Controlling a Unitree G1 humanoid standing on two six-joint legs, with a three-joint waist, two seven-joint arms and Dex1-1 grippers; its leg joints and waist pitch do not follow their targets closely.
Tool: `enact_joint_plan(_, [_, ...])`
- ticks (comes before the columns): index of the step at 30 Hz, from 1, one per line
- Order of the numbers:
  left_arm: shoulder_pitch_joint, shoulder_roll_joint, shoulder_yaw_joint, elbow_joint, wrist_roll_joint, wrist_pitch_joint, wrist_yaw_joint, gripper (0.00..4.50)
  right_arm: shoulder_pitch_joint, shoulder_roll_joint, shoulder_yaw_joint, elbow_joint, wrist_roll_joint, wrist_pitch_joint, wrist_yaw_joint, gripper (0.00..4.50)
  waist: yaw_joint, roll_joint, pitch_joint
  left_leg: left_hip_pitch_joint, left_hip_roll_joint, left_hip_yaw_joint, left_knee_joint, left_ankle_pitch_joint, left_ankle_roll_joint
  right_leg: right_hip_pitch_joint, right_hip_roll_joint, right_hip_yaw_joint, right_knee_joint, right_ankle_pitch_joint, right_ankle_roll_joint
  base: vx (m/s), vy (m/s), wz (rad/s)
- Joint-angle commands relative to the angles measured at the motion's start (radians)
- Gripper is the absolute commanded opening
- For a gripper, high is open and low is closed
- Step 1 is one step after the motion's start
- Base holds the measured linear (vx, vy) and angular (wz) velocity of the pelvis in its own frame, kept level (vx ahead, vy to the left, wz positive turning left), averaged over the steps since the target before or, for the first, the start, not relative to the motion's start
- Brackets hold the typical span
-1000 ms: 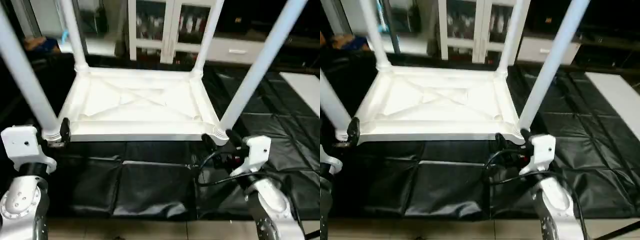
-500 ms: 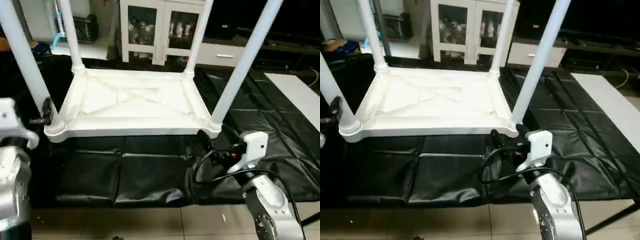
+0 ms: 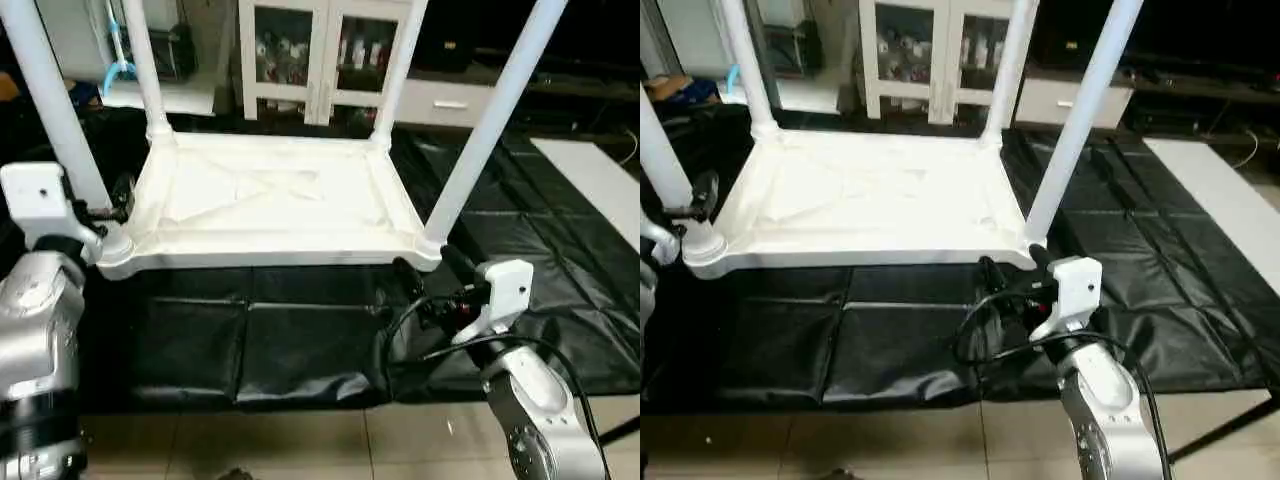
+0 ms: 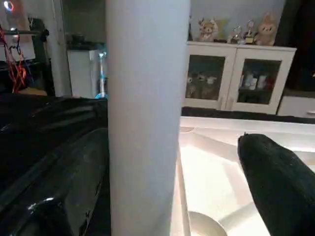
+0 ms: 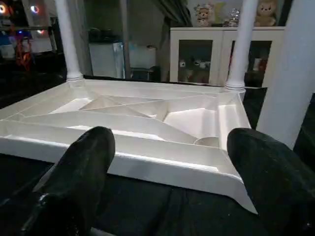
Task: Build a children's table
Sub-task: Rotate leg to tighten
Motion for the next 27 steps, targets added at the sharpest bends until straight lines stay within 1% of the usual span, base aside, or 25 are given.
enact_joint_plan(1, [-0.022,0.002,-0.013,0.025,0.012,0.0,0.016,4.46,0.007,-0.003,-0.012,-0.026,0.004,0.017,-0.011,4.07,-0.006,0.033,-0.044,0.033,0.079,-0.047,-0.12,-0.497,-0.122,-0.01,-0.065,0.045,-0.084,-0.228,-0.092,0.0,0.0,0.0])
enact_joint_plan(3, [-0.033,0.004,-0.008,0.037,0.012,0.0,0.025,4.46,0.009,-0.002,-0.013,-0.026,0.003,0.017,-0.013,4.07,-0.005,0.03,-0.044,0.036,0.079,-0.042,-0.117,-0.495,-0.117,-0.016,-0.067,0.048,-0.086,-0.242,-0.099,0.0,0.0,0.0])
enact_joint_plan(4, [-0.043,0.003,-0.002,0.048,0.005,-0.003,0.028,4.46,0.01,-0.001,-0.012,-0.026,0.002,0.017,-0.014,4.07,-0.003,0.033,-0.043,0.04,0.078,-0.039,-0.114,-0.498,-0.113,-0.021,-0.068,0.051,-0.091,-0.261,-0.101,0.0,0.0,0.0])
enact_joint_plan(5, [-0.057,0.003,0.004,0.06,0.001,-0.004,0.032,4.46,0.012,-0.001,-0.011,-0.026,0.001,0.016,-0.015,4.07,-0.002,0.031,-0.044,0.042,0.079,-0.038,-0.112,-0.497,-0.111,-0.022,-0.07,0.053,-0.092,-0.267,-0.104,0.0,0.0,0.0])
enact_joint_plan(6, [-0.068,0.004,0.007,0.073,-0.001,-0.009,0.034,4.46,0.012,0.0,-0.01,-0.027,0.001,0.015,-0.016,4.07,-0.001,0.031,-0.043,0.041,0.08,-0.038,-0.112,-0.486,-0.105,-0.023,-0.072,0.054,-0.093,-0.273,-0.107,0.0,0.0,0.0])
enact_joint_plan(7, [-0.079,-0.001,0.013,0.078,-0.014,-0.015,0.027,4.46,0.013,0.0,-0.009,-0.028,0.0,0.015,-0.017,4.07,0.0,0.031,-0.044,0.04,0.08,-0.036,-0.11,-0.47,-0.101,-0.021,-0.071,0.055,-0.092,-0.262,-0.111,0.0,0.0,0.0])
enact_joint_plan(8, [-0.084,-0.005,0.015,0.077,-0.022,-0.014,0.024,4.46,0.015,0.001,-0.009,-0.028,0.0,0.014,-0.018,4.07,0.001,0.035,-0.045,0.039,0.081,-0.037,-0.11,-0.461,-0.1,-0.02,-0.071,0.054,-0.09,-0.253,-0.115,0.0,0.0,0.0])
enact_joint_plan(9, [-0.088,-0.01,0.017,0.075,-0.03,-0.014,0.021,4.46,0.016,0.002,-0.008,-0.029,-0.001,0.014,-0.019,4.07,0.001,0.034,-0.045,0.035,0.082,-0.036,-0.111,-0.438,-0.096,-0.017,-0.069,0.053,-0.087,-0.225,-0.122,0.0,0.0,0.0])
enact_joint_plan(10, [-0.086,-0.015,0.017,0.068,-0.04,-0.011,0.016,4.28,0.018,0.003,-0.007,-0.03,-0.002,0.014,-0.021,4.07,0.002,0.04,-0.047,0.036,0.082,-0.035,-0.11,-0.417,-0.093,-0.016,-0.067,0.052,-0.082,-0.195,-0.129,0.0,0.0,0.0])
enact_joint_plan(12, [-0.079,-0.026,0.023,0.053,-0.049,-0.003,0.04,4.17,0.024,0.006,-0.002,-0.034,-0.004,0.015,-0.025,4.07,0.0,0.035,-0.051,0.034,0.082,-0.031,-0.107,-0.365,-0.081,-0.012,-0.064,0.051,-0.077,-0.123,-0.141,0.0,0.0,0.0])
enact_joint_plan(13, [-0.075,-0.031,0.025,0.039,-0.06,0.003,0.038,4.09,0.027,0.008,0.001,-0.037,-0.006,0.015,-0.027,4.07,0.003,0.035,-0.052,0.034,0.081,-0.027,-0.102,-0.32,-0.064,-0.01,-0.063,0.052,-0.073,-0.07,-0.152,0.064,-0.012,0.03])
enact_joint_plan(14, [-0.068,-0.034,0.024,0.026,-0.063,0.007,0.041,4.06,0.029,0.009,0.004,-0.04,-0.006,0.016,-0.028,4.07,0.005,0.037,-0.058,0.03,0.081,-0.026,-0.098,-0.25,-0.046,-0.001,-0.062,0.049,-0.063,0.003,-0.162,0.064,-0.012,0.03])
enact_joint_plan(15, [-0.062,-0.037,0.023,0.013,-0.066,0.01,0.042,3.97,0.032,0.01,0.007,-0.042,-0.007,0.017,-0.029,4.07,0.005,0.037,-0.058,0.03,0.081,-0.026,-0.098,-0.25,-0.046,-0.001,-0.062,0.049,-0.063,0.003,-0.162,0.081,-0.014,0.01])
enact_joint_plan(16, [-0.047,-0.045,0.02,-0.017,-0.072,0.021,0.044,3.72,0.036,0.01,0.011,-0.046,-0.008,0.019,-0.029,4.07,0.01,0.044,-0.065,0.031,0.083,-0.021,-0.093,-0.147,-0.019,0.002,-0.056,0.042,-0.052,0.141,-0.173,0.061,-0.006,0.0])
enact_joint_plan(17, [-0.039,-0.049,0.018,-0.032,-0.074,0.025,0.045,3.72,0.039,0.01,0.013,-0.048,-0.009,0.02,-0.029,4.07,0.011,0.047,-0.064,0.03,0.083,-0.02,-0.097,-0.174,-0.021,0.0,-0.053,0.039,-0.051,0.143,-0.175,0.061,-0.006,0.0])
enact_joint_plan(18, [-0.032,-0.053,0.016,-0.045,-0.075,0.029,0.047,3.67,0.041,0.009,0.014,-0.049,-0.008,0.021,-0.029,4.07,0.012,0.043,-0.062,0.031,0.084,-0.019,-0.099,-0.231,-0.03,0.001,-0.051,0.039,-0.052,0.114,-0.172,0.0,0.0,0.0])
enact_joint_plan(19, [-0.026,-0.058,0.015,-0.055,-0.076,0.031,0.047,3.63,0.044,0.008,0.015,-0.05,-0.008,0.021,-0.028,4.07,0.013,0.042,-0.061,0.031,0.084,-0.018,-0.101,-0.258,-0.035,0.002,-0.053,0.042,-0.054,0.089,-0.168,0.0,0.0,0.0])
enact_joint_plan(20, [-0.025,-0.059,0.015,-0.057,-0.077,0.032,0.047,3.4,0.044,0.008,0.016,-0.051,-0.008,0.022,-0.028,4.07,0.015,0.043,-0.06,0.032,0.084,-0.018,-0.102,-0.272,-0.039,0.001,-0.053,0.043,-0.056,0.073,-0.165,0.0,0.0,0.0])
enact_joint_plan(21, [-0.012,-0.07,0.016,-0.077,-0.084,0.035,0.046,3.4,0.043,0.007,0.017,-0.051,-0.007,0.024,-0.028,4.07,0.016,0.039,-0.058,0.033,0.085,-0.016,-0.103,-0.291,-0.044,0.0,-0.054,0.045,-0.059,0.045,-0.158,0.0,0.0,0.0])
enact_joint_plan(22, [-0.006,-0.075,0.016,-0.086,-0.087,0.036,0.045,3.28,0.043,0.007,0.017,-0.051,-0.006,0.025,-0.028,4.07,0.018,0.04,-0.058,0.032,0.085,-0.017,-0.104,-0.295,-0.048,0.001,-0.055,0.045,-0.059,0.035,-0.155,0.0,0.0,0.0])
enact_joint_plan(23, [-0.001,-0.078,0.016,-0.094,-0.092,0.04,0.043,3.16,0.041,0.007,0.017,-0.05,-0.006,0.025,-0.028,4.07,0.019,0.04,-0.055,0.034,0.086,-0.015,-0.106,-0.322,-0.057,-0.003,-0.056,0.047,-0.064,-0.01,-0.143,0.0,0.0,0.0])
enact_joint_plan(24, [0.002,-0.081,0.016,-0.099,-0.093,0.043,0.043,3.16,0.04,0.007,0.017,-0.05,-0.006,0.026,-0.028,4.07,0.019,0.04,-0.054,0.035,0.086,-0.014,-0.107,-0.333,-0.06,-0.005,-0.055,0.048,-0.066,-0.026,-0.138,0.0,0.0,0.0])
enact_joint_plan(25, [0.005,-0.084,0.015,-0.106,-0.101,0.047,0.042,3.1,0.038,0.006,0.016,-0.049,-0.005,0.027,-0.027,4.07,0.02,0.039,-0.051,0.035,0.085,-0.014,-0.109,-0.36,-0.067,-0.008,-0.057,0.05,-0.071,-0.071,-0.129,0.0,0.0,0.0])
enact_joint_plan(26, [0.007,-0.085,0.014,-0.112,-0.106,0.05,0.04,2.93,0.038,0.006,0.016,-0.049,-0.004,0.027,-0.027,4.07,0.02,0.038,-0.051,0.035,0.085,-0.014,-0.109,-0.371,-0.07,-0.008,-0.057,0.05,-0.072,-0.092,-0.125,0.0,0.0,0.0])
enact_joint_plan(27, [0.012,-0.089,0.011,-0.125,-0.114,0.057,0.041,2.93,0.038,0.005,0.016,-0.05,-0.003,0.028,-0.026,4.07,0.021,0.036,-0.049,0.038,0.085,-0.013,-0.111,-0.398,-0.077,-0.014,-0.058,0.052,-0.077,-0.139,-0.116,0.0,0.0,0.0])
